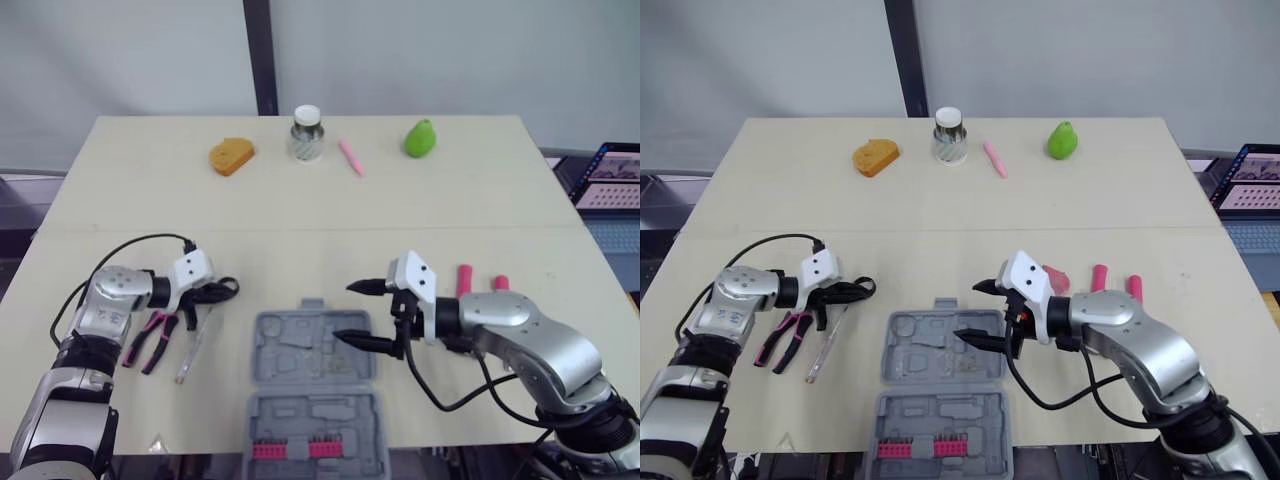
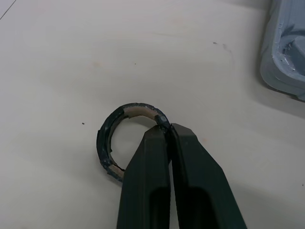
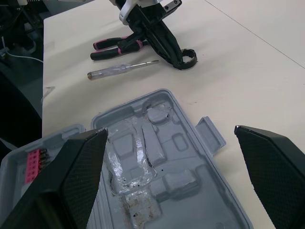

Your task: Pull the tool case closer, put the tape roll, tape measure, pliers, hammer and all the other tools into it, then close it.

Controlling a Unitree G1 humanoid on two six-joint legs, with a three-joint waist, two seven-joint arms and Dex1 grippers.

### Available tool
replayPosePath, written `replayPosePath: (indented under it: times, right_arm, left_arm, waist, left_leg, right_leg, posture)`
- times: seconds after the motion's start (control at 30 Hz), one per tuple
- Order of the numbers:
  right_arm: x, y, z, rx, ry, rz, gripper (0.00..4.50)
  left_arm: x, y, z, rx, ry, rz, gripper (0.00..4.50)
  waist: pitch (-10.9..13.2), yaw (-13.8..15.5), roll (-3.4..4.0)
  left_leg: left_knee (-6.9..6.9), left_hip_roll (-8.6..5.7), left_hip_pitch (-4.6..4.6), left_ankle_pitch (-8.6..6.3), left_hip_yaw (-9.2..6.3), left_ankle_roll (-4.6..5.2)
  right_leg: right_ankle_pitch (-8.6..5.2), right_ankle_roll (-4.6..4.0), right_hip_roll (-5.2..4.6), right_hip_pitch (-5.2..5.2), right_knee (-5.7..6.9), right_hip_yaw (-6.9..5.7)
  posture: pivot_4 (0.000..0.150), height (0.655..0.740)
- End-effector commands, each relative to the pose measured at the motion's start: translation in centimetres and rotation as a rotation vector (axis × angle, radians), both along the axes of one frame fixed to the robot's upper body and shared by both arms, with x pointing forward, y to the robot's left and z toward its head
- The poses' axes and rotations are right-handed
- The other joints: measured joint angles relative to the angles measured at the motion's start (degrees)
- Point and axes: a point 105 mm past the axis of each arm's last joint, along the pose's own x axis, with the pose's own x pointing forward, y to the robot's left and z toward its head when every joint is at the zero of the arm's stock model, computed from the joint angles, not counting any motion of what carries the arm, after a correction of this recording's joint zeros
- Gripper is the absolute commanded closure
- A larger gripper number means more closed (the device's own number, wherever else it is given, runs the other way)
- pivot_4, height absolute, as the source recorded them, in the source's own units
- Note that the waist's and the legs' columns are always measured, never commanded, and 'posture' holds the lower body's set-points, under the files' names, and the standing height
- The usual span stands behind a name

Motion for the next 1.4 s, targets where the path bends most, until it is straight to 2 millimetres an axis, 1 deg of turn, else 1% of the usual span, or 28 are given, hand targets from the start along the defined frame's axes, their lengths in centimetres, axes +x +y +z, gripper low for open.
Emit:
replayPosePath:
  times: [0.03, 0.13, 0.2, 0.27, 0.3, 0.37, 0.43, 0.53, 0.63, 0.73, 0.87, 1.07, 1.4]
  right_arm:
    - [-0.5, 0.4, 1.0, 0.025, -0.036, 0.018, 0.0]
    - [-0.8, 0.2, 1.0, 0.025, -0.038, 0.031, 0.0]
    - [-1.0, -0.2, 1.3, 0.018, -0.047, 0.043, 0.0]
    - [-1.3, -1.0, 2.1, 0.008, -0.07, 0.056, 0.0]
    - [-1.7, -1.6, 2.8, 0.003, -0.086, 0.065, 0.0]
    - [-2.3, -2.5, 3.7, -0.008, -0.102, 0.074, 0.0]
    - [-2.9, -3.7, 4.2, -0.039, -0.112, 0.078, 0.0]
    - [-3.5, -4.6, 4.5, -0.075, -0.114, 0.075, 0.0]
    - [-4.0, -5.5, 4.5, -0.119, -0.118, 0.068, 0.0]
    - [-4.1, -5.6, 4.6, -0.131, -0.126, 0.063, 0.0]
    - [-3.9, -5.5, 4.5, -0.124, -0.134, 0.05, 0.0]
    - [-3.9, -5.3, 4.4, -0.112, -0.14, 0.042, 0.0]
    - [-4.1, -5.0, 4.3, -0.097, -0.138, 0.037, 0.0]
  left_arm:
    - [0.1, 0.3, 0.6, -0.016, -0.022, 0.009, 4.46]
    - [0.0, 0.4, 0.7, -0.021, -0.028, 0.004, 4.46]
    - [-0.2, 0.1, 1.5, -0.055, -0.033, -0.017, 4.46]
    - [-0.9, -0.8, 2.9, -0.108, -0.034, -0.063, 4.46]
    - [-1.6, -1.6, 3.7, -0.135, -0.03, -0.106, 4.46]
    - [-2.8, -2.9, 4.6, -0.161, -0.016, -0.164, 4.46]
    - [-4.3, -4.7, 4.6, -0.16, 0.009, -0.228, 4.46]
    - [-5.6, -6.4, 4.5, -0.162, 0.034, -0.273, 4.46]
    - [-6.5, -7.9, 4.0, -0.155, 0.042, -0.318, 4.46]
    - [-6.9, -8.8, 3.2, -0.161, 0.057, -0.335, 4.46]
    - [-6.5, -9.1, 2.5, -0.175, 0.066, -0.308, 4.46]
    - [-6.4, -8.6, 1.2, -0.148, 0.105, -0.286, 4.46]
    - [-6.6, -8.0, -0.1, -0.122, 0.126, -0.281, 4.46]
  waist:
    - [0.0, 0.0, 0.0]
    - [0.0, 0.01, 0.0]
    - [0.0, 0.0, 0.0]
    - [0.0, 0.0, 0.0]
    - [0.0, 0.0, 0.0]
    - [0.0, 0.04, 0.0]
    - [0.0, 0.17, 0.0]
    - [0.0, 0.28, -0.01]
    - [0.0, 0.57, 0.0]
    - [0.01, 1.24, -0.01]
    - [0.01, 1.42, -0.01]
    - [0.01, 1.56, -0.02]
    - [0.01, 1.51, -0.01]
  left_leg:
    - [0.0, 0.0, 0.0, 0.0, 0.0, 0.0]
    - [0.0, 0.0, 0.0, 0.0, 0.0, 0.0]
    - [0.0, 0.0, 0.0, 0.0, 0.0, 0.0]
    - [0.01, 0.0, -0.01, -0.01, 0.0, 0.02]
    - [0.02, 0.0, -0.03, -0.03, 0.0, 0.03]
    - [0.15, 0.03, -0.16, -0.08, -0.02, 0.06]
    - [0.27, 0.05, -0.26, -0.1, -0.09, 0.07]
    - [0.3, 0.05, -0.28, -0.12, -0.1, 0.09]
    - [0.34, 0.05, -0.31, -0.12, -0.09, 0.1]
    - [0.38, 0.04, -0.31, -0.13, -0.05, 0.11]
    - [0.43, 0.04, -0.34, -0.14, -0.03, 0.13]
    - [0.49, 0.03, -0.39, -0.14, -0.04, 0.14]
    - [0.48, 0.03, -0.39, -0.14, -0.05, 0.14]
  right_leg:
    - [0.0, 0.0, 0.0, 0.0, 0.0, 0.0]
    - [0.0, 0.0, 0.0, 0.0, 0.0, 0.0]
    - [0.0, 0.0, 0.0, 0.0, 0.0, 0.0]
    - [0.0, 0.0, 0.0, 0.0, 0.0, 0.01]
    - [0.0, 0.0, 0.0, -0.01, -0.01, 0.01]
    - [0.0, 0.0, -0.01, -0.06, -0.02, 0.01]
    - [0.0, 0.0, 0.0, -0.06, -0.01, -0.01]
    - [0.0, 0.0, 0.0, -0.04, -0.04, 0.01]
    - [0.0, 0.0, 0.01, -0.04, -0.05, 0.02]
    - [0.0, 0.0, 0.01, -0.03, -0.08, 0.04]
    - [0.0, -0.01, 0.01, -0.04, -0.1, 0.04]
    - [0.01, -0.01, 0.0, -0.04, -0.11, 0.03]
    - [0.01, -0.01, 0.01, -0.04, -0.11, 0.02]
  posture:
    - [0.15, 0.74]
    - [0.15, 0.74]
    - [0.15, 0.74]
    - [0.15, 0.74]
    - [0.15, 0.74]
    - [0.15, 0.74]
    - [0.15, 0.74]
    - [0.15, 0.74]
    - [0.15, 0.74]
    - [0.15, 0.74]
    - [0.15, 0.74]
    - [0.15, 0.74]
    - [0.15, 0.74]
